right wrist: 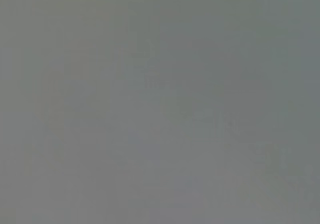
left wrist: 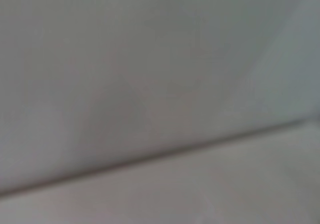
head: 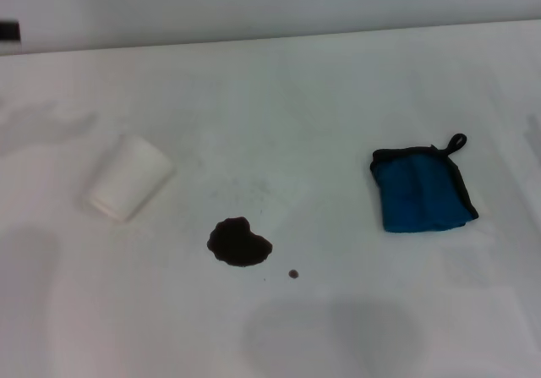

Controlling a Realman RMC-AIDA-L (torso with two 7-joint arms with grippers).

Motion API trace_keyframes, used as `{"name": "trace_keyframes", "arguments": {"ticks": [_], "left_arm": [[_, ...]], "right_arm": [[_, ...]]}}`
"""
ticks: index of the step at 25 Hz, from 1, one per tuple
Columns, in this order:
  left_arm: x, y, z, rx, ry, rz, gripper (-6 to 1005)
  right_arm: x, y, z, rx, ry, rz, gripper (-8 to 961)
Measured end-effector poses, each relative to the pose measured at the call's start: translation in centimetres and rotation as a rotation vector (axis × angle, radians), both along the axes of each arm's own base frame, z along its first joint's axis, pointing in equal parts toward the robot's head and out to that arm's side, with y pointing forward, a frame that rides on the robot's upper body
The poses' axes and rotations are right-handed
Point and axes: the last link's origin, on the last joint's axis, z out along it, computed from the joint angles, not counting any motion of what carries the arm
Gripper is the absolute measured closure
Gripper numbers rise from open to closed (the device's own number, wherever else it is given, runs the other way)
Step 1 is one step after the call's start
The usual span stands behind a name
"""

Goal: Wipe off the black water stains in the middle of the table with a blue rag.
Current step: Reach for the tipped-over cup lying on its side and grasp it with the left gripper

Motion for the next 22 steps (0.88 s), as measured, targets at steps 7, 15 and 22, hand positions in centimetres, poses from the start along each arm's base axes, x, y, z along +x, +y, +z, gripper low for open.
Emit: {"name": "trace_keyframes", "arguments": {"ticks": [7, 15, 22], "left_arm": [[2.0, 0.4, -0.8, -0.213, 0.214, 0.016, 125], [3.7, 0.5, -2.6, -0.365, 0.336, -0.044, 126], [3.1, -0.3, -5.6, -0.413, 0.355, -0.035, 126]], "right_arm": [[0.0, 0.0, 0.0, 0.000, 0.004, 0.001, 80], [0.1, -0.3, -0.1, -0.005, 0.007, -0.006, 81], [0.3, -0.6, -0.3, -0.004, 0.015, -0.015, 81]]}}
